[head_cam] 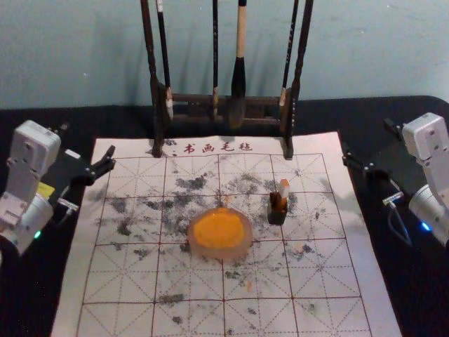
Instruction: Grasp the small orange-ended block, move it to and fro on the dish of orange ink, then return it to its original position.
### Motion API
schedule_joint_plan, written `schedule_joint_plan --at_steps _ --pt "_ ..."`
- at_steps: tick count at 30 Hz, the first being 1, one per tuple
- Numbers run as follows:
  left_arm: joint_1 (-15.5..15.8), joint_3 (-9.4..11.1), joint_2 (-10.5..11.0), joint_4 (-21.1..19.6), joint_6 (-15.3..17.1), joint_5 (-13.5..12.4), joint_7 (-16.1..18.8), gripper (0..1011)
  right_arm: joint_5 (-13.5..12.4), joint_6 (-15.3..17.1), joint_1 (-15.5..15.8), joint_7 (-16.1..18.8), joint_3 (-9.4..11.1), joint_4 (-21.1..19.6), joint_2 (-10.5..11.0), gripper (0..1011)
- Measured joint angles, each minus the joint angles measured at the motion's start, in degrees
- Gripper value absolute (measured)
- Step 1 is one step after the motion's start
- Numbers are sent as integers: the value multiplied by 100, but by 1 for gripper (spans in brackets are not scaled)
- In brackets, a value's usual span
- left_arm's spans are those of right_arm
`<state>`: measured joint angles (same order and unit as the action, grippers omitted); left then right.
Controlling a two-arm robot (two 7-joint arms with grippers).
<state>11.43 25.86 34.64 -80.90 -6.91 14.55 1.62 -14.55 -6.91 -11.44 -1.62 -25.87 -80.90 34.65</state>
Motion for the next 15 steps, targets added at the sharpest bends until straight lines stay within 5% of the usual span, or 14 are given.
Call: schedule_joint_plan --at_steps 15 --pt "0 0 0 0 0 0 0 1001 0 0 0 0 0 0 0 1002"
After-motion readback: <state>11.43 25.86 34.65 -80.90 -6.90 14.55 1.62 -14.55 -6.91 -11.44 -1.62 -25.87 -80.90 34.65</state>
